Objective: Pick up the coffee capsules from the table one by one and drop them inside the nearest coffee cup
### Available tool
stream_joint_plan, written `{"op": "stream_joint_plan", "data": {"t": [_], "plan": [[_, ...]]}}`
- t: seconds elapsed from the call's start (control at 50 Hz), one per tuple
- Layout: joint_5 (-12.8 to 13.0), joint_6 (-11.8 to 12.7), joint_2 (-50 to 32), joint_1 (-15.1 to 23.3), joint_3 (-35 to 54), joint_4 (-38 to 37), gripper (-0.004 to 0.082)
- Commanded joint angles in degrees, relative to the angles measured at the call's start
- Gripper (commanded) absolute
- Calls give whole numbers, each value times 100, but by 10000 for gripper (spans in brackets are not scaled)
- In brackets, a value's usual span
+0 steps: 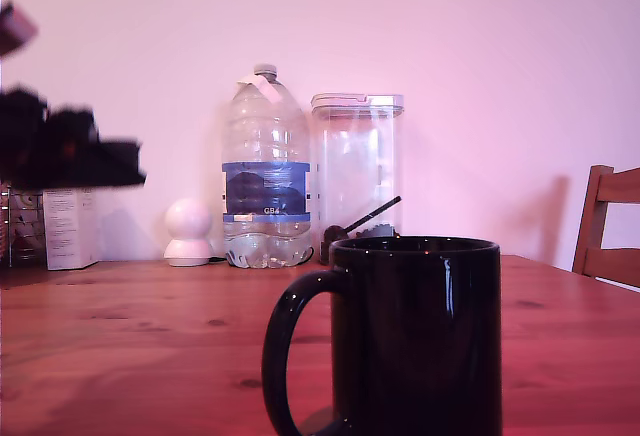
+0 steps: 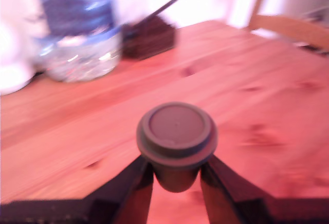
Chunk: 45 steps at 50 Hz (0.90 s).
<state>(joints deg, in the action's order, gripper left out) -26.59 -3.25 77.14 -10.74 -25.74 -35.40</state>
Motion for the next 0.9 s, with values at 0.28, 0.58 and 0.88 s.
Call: {"op": "stream_joint_plan", "data": {"t": [0.28, 0.58, 0.88], "plan": [[-42, -50, -1237, -717, 98, 1451, 90], [-35, -42, -2133, -1394, 98, 2479, 90], [-11, 46, -2710, -1888, 98, 3307, 90]]}}
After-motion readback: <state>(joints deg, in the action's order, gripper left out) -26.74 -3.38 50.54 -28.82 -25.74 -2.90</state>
